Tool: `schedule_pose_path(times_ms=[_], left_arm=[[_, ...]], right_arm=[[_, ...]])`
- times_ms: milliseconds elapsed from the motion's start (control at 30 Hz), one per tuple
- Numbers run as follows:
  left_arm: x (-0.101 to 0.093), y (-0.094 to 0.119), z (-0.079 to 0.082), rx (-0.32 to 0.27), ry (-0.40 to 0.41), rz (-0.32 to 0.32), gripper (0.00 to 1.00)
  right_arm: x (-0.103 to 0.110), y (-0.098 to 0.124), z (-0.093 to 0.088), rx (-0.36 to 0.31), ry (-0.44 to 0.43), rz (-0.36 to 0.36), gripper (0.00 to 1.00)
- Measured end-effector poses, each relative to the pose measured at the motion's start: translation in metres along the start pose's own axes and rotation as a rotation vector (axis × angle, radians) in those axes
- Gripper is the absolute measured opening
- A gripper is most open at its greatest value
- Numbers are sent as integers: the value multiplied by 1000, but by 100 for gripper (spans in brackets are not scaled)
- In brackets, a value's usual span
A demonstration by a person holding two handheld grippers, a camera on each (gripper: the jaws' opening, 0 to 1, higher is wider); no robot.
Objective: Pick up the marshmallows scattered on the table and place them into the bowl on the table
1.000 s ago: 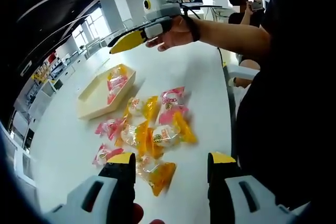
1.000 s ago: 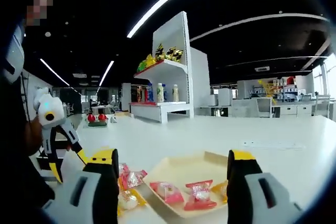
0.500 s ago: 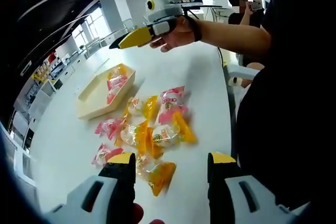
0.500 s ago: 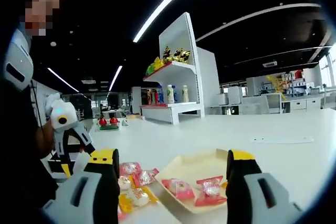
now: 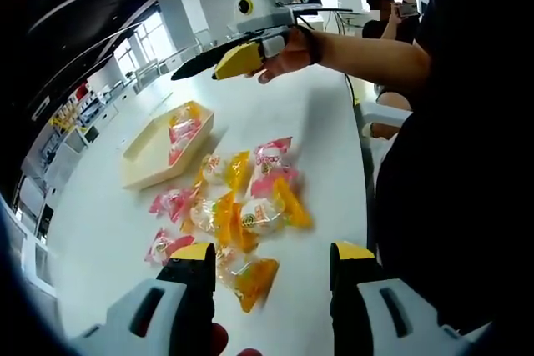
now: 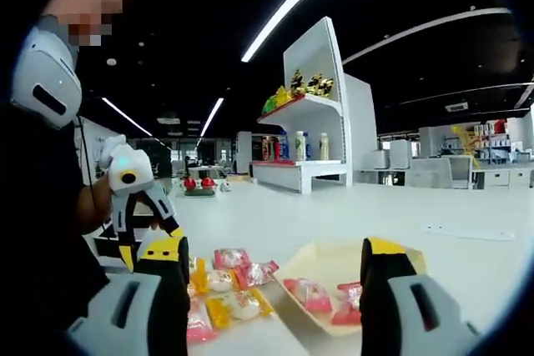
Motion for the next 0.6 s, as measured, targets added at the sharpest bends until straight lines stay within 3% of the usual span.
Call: schedule_pose_path(times_ms=[467,600], left_arm=[[-1,0,1,-5,1,0,55],[-1,0,1,-3,0,0,55]], right_arm=[[18,7,-7,28,38,125,85],[26,6,-16,77,64,163,84]])
Point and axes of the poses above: the point that each gripper's makers call its tool centre point, and the gripper's own axes: y roughly backward along the fingers, x roughly to its left, z roughly out of its top, the point moved 5 cm from there along y, roughly backward along the fingers, and after that the axes turned 2 degrees about -y, right-handed, at the moved point
